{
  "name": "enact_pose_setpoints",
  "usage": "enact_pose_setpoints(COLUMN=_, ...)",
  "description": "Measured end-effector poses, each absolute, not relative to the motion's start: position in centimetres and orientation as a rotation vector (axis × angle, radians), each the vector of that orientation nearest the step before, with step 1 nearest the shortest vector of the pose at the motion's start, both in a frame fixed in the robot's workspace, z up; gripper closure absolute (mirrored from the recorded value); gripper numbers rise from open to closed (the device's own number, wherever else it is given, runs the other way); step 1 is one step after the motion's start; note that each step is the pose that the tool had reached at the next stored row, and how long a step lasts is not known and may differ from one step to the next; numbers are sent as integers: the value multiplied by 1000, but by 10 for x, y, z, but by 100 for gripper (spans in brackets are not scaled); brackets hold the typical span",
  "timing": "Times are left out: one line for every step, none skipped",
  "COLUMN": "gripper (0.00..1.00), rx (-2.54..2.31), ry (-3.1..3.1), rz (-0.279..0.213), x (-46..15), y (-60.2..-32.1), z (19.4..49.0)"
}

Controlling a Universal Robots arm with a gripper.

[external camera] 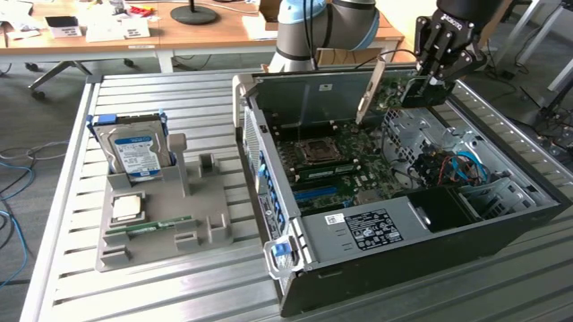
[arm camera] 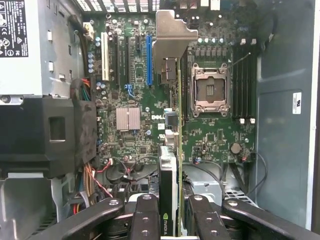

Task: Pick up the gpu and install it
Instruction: 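Insert the gpu into the slot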

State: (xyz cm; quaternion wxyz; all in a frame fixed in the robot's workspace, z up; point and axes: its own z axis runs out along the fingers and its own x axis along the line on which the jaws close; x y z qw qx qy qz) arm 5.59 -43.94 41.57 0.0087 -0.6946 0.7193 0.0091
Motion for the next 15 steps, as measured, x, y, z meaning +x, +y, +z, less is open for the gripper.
enact_pose_setpoints(gripper=73, rx=-2170, ry=2247, rz=28, x=56, y=-439, z=415)
enact_pose_setpoints(gripper=73, rx=-2170, ry=2247, rz=28, x=56, y=-439, z=414)
enact_pose_setpoints(gripper=73, rx=-2170, ry=2247, rz=28, x=55, y=-439, z=413)
enact_pose_setpoints(gripper=73, rx=-2170, ry=2247, rz=28, x=55, y=-439, z=411)
enact_pose_setpoints(gripper=73, rx=-2170, ry=2247, rz=28, x=55, y=-439, z=410)
enact_pose_setpoints(gripper=73, rx=-2170, ry=2247, rz=28, x=55, y=-439, z=409)
enact_pose_setpoints(gripper=73, rx=-2170, ry=2247, rz=28, x=54, y=-439, z=407)
enact_pose_setpoints(gripper=73, rx=-2170, ry=2247, rz=28, x=54, y=-439, z=406)
enact_pose_setpoints(gripper=73, rx=-2170, ry=2247, rz=28, x=53, y=-439, z=405)
enact_pose_setpoints(gripper=73, rx=-2170, ry=2247, rz=28, x=53, y=-439, z=405)
enact_pose_setpoints(gripper=73, rx=-2170, ry=2247, rz=28, x=53, y=-439, z=405)
enact_pose_setpoints(gripper=73, rx=-2170, ry=2247, rz=28, x=53, y=-439, z=405)
enact_pose_setpoints(gripper=73, rx=-2170, ry=2247, rz=28, x=53, y=-439, z=405)
enact_pose_setpoints(gripper=73, rx=-2170, ry=2247, rz=28, x=53, y=-439, z=405)
enact_pose_setpoints(gripper=73, rx=-2170, ry=2247, rz=28, x=53, y=-439, z=405)
